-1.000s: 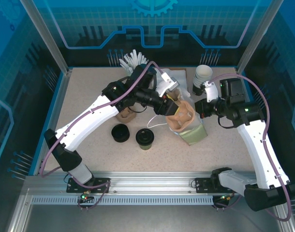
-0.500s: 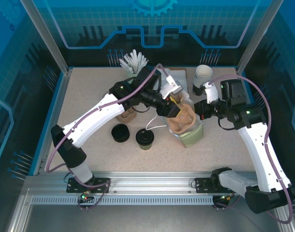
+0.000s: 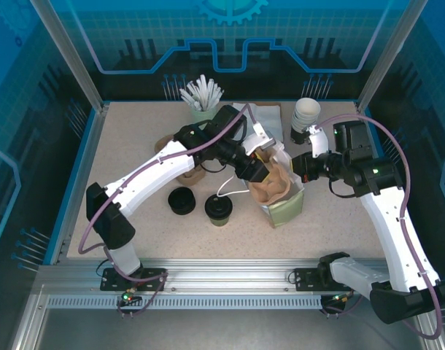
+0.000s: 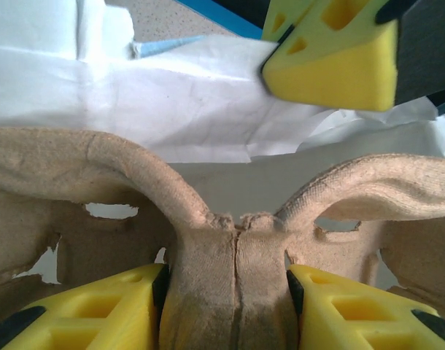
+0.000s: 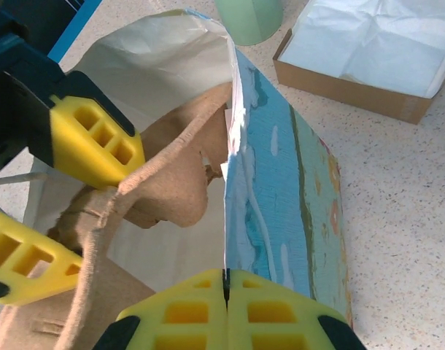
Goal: Pack the takeout coffee
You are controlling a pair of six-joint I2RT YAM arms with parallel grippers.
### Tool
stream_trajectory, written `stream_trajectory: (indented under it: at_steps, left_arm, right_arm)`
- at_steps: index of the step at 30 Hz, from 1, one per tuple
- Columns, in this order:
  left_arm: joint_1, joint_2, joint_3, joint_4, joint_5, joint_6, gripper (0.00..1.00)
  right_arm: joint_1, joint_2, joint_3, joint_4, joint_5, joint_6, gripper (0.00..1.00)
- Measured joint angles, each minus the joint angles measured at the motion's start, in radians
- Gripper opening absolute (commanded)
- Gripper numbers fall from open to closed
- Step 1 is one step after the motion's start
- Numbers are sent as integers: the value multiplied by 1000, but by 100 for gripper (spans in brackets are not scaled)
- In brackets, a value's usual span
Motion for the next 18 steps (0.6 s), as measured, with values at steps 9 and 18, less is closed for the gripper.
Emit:
stream_trajectory:
  at_steps: [9, 18]
  left_arm:
    - [0, 5, -5, 4, -4, 14, 46]
    - [0, 7, -34, 38, -22, 29, 46]
  right_arm:
    - [0, -9, -11, -2, -31, 24, 0]
    - [4, -23, -33, -13, -65, 42, 0]
